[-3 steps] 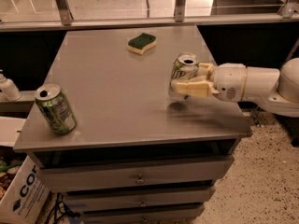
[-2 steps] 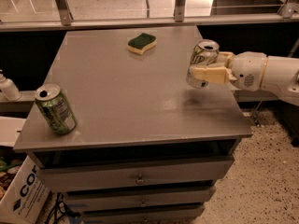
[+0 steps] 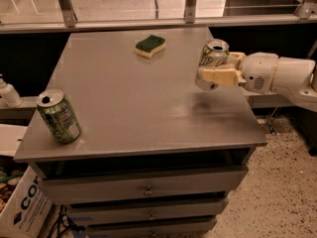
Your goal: Move 7up can near sponge
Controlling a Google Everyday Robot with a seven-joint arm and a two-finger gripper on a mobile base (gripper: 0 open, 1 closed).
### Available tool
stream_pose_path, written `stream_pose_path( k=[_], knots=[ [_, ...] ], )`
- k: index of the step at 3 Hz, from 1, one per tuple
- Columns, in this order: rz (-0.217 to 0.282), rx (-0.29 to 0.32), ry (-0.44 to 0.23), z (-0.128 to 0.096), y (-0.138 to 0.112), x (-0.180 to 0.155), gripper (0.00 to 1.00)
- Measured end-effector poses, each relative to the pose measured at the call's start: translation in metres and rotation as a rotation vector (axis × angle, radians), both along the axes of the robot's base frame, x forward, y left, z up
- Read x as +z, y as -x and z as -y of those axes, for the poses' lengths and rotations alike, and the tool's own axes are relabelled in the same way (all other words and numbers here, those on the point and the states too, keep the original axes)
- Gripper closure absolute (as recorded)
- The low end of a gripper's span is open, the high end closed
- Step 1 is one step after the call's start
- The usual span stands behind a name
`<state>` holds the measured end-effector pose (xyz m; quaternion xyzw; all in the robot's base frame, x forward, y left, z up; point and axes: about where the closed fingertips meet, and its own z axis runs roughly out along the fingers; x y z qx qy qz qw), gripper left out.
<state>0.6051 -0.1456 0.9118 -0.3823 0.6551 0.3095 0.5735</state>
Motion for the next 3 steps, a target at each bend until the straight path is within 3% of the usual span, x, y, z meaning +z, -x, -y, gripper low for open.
stream_pose_path(
  k=[1,3],
  knots=[
    [0.035,-0.050,0.034,-0.008,-0.037,-0.003,1.00],
    [0.034,-0.164,0.063,-0.040,-0.137,-0.028,1.00]
  ],
)
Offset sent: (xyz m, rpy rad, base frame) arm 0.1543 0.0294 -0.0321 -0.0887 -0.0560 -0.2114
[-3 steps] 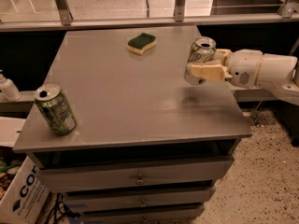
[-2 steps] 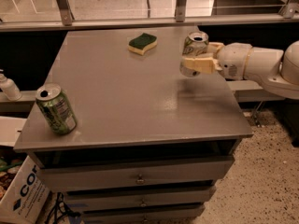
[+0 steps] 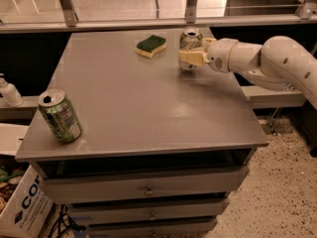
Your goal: Move 7up can near sponge
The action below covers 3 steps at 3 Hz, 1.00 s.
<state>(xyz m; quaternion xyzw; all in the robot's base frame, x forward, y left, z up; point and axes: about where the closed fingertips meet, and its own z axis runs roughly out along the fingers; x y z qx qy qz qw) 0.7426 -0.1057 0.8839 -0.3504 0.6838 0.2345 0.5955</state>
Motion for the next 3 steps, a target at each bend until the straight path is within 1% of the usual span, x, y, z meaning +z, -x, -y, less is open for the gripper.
stream_pose_path(
  k=[1,2,3],
  knots=[
    [-0.016,-0.016,0.004,-0.031,-0.043,-0.005,1.00],
    [-0.039,-0.022,0.004,-0.060,-0.073,-0.007,1.00],
    [-0.058,-0.026,0.008,-0.084,-0.094,-0.009,1.00]
  ],
)
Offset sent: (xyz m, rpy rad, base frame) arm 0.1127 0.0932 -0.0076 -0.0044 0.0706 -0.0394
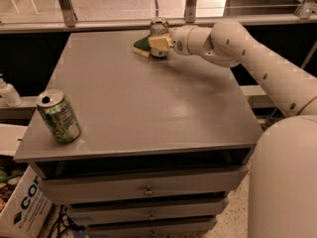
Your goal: Move 7up can near sponge
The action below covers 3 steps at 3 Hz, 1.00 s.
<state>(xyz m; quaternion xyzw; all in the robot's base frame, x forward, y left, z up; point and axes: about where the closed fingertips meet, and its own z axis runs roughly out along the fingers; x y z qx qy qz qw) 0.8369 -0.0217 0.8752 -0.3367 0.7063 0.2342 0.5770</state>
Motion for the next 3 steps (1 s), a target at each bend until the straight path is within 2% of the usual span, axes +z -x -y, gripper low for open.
stream_pose_path(
  k=[1,2,3],
  knots=[
    [-0.026,-0.001,0.003,-0.0142,-0.0068,-0.0106,1.00],
    [-0.048,-0.003,0.007,-0.0192,-0.0081,-0.0194,0.82],
    [-0.048,-0.003,0.007,-0.0192,-0.0081,-0.0171,0.61]
  ],
)
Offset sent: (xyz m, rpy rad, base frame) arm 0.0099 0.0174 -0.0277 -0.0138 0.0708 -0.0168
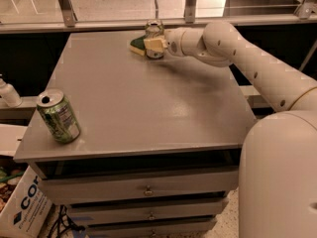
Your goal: Move 7up can near sponge
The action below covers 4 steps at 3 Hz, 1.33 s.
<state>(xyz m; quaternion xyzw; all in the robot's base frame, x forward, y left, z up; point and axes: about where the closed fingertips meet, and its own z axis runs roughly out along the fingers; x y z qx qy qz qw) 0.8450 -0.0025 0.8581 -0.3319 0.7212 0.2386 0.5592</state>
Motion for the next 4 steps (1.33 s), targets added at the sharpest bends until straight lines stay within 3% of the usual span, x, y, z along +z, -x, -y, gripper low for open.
stream_pose_path(
  k=[2,3,4],
  knots=[
    [0.000,0.000,0.000,0.000,0.000,0.002,0.14],
    [-0.004,0.019,0.010,0.009,0.013,0.008,0.00],
    [-0.009,0.034,0.003,0.019,0.024,0.012,0.00]
  ],
)
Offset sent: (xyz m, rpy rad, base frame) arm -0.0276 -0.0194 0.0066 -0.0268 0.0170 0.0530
